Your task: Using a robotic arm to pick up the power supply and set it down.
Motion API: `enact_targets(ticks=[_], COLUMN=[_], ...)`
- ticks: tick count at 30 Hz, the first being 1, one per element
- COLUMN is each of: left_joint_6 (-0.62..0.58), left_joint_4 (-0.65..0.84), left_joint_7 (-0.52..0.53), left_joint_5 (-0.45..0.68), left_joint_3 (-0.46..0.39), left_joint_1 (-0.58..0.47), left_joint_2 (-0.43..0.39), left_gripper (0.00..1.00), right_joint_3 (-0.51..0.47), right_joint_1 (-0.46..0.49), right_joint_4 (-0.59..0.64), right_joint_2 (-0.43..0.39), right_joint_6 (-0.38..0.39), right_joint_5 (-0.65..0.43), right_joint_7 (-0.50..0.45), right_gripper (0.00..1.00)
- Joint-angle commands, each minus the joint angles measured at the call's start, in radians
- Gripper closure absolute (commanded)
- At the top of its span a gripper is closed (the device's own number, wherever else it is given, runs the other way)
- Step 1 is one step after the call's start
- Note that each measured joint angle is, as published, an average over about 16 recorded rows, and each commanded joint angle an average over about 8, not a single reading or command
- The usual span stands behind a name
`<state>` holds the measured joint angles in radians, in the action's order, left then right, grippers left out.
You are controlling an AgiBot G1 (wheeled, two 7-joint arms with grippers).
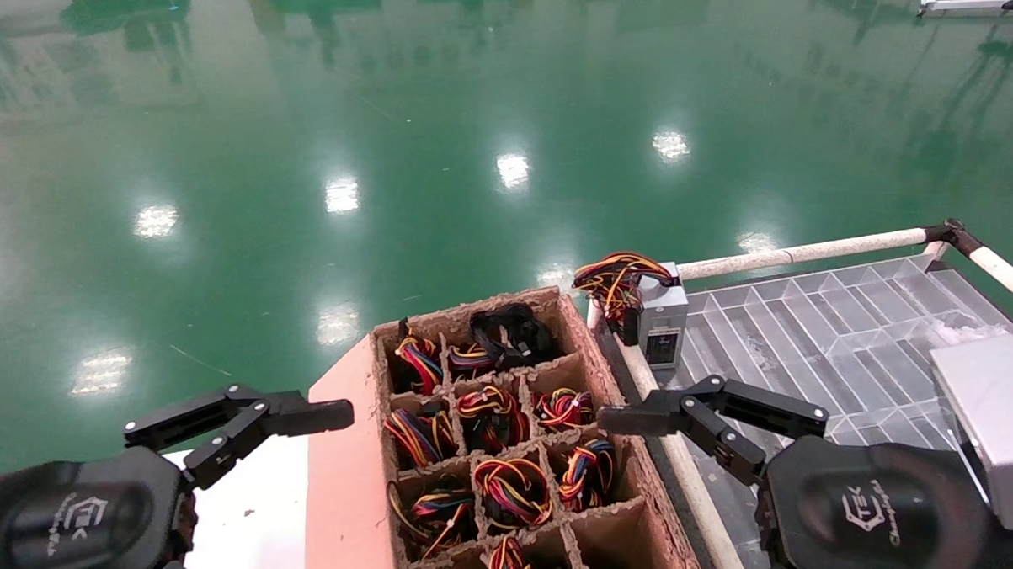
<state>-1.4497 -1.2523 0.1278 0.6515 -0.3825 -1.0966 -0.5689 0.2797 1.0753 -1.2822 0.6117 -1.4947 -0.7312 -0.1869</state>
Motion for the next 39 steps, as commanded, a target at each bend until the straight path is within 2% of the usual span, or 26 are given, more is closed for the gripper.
enact_targets(ticks=[1,31,39], left_joint_6=[0.0,0.0,0.0], left_joint_4=[0.0,0.0,0.0], left_joint_7=[0.0,0.0,0.0], left_joint_5=[0.0,0.0,0.0], left_joint_3=[0.0,0.0,0.0], left_joint_1=[0.0,0.0,0.0], left_joint_2=[0.0,0.0,0.0], left_gripper=[1.0,1.0,1.0], right_joint_3=[0.0,0.001,0.036], right_joint_1=[0.0,0.0,0.013], right_joint_4=[0.0,0.0,0.007], right_joint_2=[0.0,-0.001,-0.006], right_joint_6=[0.0,0.0,0.034], right_joint_5=[0.0,-0.004,-0.118], right_joint_7=[0.0,0.001,0.013], right_gripper=[0.0,0.0,0.0])
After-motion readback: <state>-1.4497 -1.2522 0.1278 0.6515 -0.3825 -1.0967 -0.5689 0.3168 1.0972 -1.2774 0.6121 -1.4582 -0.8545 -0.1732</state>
